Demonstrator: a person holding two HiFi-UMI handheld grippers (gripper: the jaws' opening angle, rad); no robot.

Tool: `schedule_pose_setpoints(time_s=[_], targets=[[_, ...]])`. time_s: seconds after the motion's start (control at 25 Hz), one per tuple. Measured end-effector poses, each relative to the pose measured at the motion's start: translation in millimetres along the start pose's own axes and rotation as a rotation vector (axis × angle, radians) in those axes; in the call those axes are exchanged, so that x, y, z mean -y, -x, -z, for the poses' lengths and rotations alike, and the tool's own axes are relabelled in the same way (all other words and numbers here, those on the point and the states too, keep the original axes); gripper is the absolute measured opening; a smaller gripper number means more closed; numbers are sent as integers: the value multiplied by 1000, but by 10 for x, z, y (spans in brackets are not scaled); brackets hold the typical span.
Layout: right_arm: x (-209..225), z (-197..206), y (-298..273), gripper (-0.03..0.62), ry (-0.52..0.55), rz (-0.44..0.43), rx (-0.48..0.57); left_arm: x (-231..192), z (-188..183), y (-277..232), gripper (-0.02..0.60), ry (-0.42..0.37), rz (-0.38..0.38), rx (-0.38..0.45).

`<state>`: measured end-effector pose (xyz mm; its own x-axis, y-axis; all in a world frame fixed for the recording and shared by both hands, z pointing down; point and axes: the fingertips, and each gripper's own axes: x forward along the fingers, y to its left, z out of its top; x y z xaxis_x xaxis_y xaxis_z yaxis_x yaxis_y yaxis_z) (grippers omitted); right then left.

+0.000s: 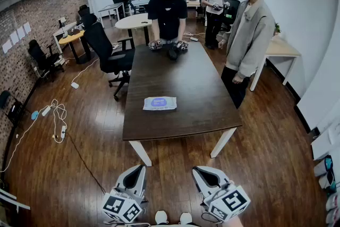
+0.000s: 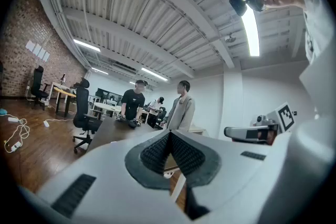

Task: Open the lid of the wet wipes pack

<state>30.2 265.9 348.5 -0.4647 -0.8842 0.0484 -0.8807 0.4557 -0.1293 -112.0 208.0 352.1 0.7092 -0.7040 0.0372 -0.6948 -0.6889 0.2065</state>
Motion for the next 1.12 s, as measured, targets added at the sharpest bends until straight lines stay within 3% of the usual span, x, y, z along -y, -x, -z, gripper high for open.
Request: schedule_pose_setpoints(time_s=[0.52,1.12], targets=[[291,52,245,8,-13,-25,-11,324,87,-188,0,-6,-22,-12],[699,8,96,8,-20,-65,-7,296,180,-615,0,-25,-31,-11]])
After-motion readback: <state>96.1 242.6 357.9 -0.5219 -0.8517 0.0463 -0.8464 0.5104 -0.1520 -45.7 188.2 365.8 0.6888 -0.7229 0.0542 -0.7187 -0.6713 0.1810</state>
